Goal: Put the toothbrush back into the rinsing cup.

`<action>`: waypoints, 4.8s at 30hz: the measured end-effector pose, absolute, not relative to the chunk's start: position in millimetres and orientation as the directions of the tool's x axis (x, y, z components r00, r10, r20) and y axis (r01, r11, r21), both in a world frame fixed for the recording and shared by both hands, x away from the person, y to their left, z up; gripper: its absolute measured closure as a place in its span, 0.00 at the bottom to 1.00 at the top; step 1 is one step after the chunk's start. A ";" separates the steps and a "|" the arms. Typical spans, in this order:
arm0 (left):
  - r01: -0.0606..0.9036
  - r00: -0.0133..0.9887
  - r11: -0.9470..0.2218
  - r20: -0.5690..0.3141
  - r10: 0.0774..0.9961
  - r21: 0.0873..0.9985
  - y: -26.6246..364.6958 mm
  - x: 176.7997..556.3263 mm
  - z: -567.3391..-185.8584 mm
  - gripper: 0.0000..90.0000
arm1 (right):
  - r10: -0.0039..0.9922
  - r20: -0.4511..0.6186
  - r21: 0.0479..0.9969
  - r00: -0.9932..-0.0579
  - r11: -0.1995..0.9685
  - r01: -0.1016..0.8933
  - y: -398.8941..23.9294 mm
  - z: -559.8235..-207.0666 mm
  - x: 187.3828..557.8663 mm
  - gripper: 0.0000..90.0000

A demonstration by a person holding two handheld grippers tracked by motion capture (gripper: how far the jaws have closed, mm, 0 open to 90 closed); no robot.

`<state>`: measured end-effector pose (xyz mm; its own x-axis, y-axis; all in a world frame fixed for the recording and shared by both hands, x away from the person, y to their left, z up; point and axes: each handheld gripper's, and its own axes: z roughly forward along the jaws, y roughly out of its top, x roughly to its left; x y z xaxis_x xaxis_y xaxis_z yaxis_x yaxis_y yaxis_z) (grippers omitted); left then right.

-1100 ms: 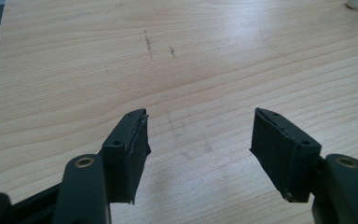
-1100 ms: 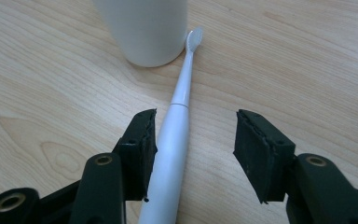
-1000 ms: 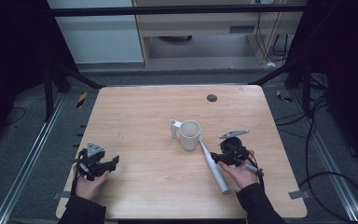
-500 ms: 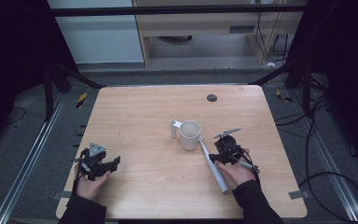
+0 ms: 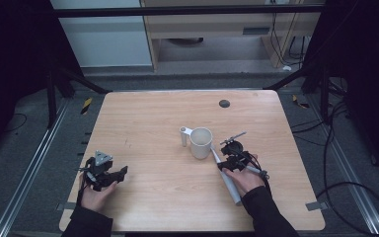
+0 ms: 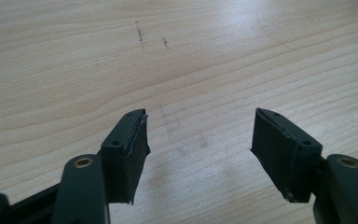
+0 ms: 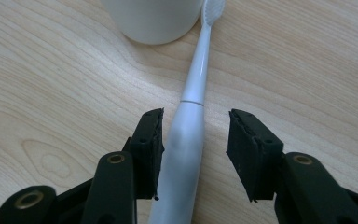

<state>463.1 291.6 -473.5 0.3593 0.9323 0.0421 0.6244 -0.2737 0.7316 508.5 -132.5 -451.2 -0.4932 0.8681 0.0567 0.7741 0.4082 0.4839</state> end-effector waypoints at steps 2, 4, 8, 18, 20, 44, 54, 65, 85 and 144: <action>0.625 0.360 -0.274 0.042 0.932 0.731 291.6 463.2 -473.6 0.39 | 0.870 0.058 0.474 -0.489 0.407 0.781 -131.4 -452.9 509.5 0.62; 0.625 0.360 -0.274 0.042 0.932 0.730 291.5 463.2 -473.7 0.39 | 0.869 0.061 0.466 -0.491 0.410 0.784 -130.6 -454.2 510.5 0.62; 0.626 0.361 -0.275 0.041 0.932 0.730 291.5 463.4 -473.9 0.39 | 0.872 0.058 0.449 -0.487 0.413 0.793 -128.1 -457.0 511.8 0.62; 0.628 0.361 -0.275 0.041 0.932 0.728 291.7 463.4 -474.1 0.39 | 0.871 0.059 0.414 -0.488 0.423 0.806 -123.3 -467.6 513.8 0.65; 0.627 0.360 -0.274 0.040 0.932 0.729 291.9 463.5 -474.1 0.39 | 0.872 0.061 0.409 -0.485 0.421 0.810 -123.2 -468.7 513.5 0.66; 0.632 0.360 -0.274 0.040 0.932 0.725 292.0 463.9 -474.4 0.39 | 0.909 0.045 0.382 -0.414 0.368 0.848 -129.7 -470.9 513.9 0.75; 0.632 0.359 -0.274 0.039 0.932 0.725 292.0 463.9 -474.3 0.39 | 0.914 0.064 0.407 -0.400 0.342 0.847 -143.1 -462.7 510.0 0.75; 0.634 0.359 -0.272 0.036 0.932 0.724 292.1 464.3 -474.8 0.39 | 0.916 0.099 0.512 -0.389 0.288 0.809 -157.3 -436.0 501.7 0.75; 0.628 0.359 -0.273 0.040 0.932 0.729 291.7 463.4 -473.9 0.39 | 0.922 0.116 0.770 -0.370 0.152 0.619 -178.5 -399.2 481.4 0.75; 0.621 0.353 -0.260 0.032 0.935 0.739 292.3 462.9 -473.3 0.39 | 0.922 0.195 0.965 -0.333 -0.120 0.235 -127.4 -343.2 519.8 0.75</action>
<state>462.9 292.3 -473.3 0.3527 0.9352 0.0321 0.6211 -0.2597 0.7395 519.8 -127.4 -343.2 -0.3333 0.9224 0.1954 0.2346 -0.1196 0.9647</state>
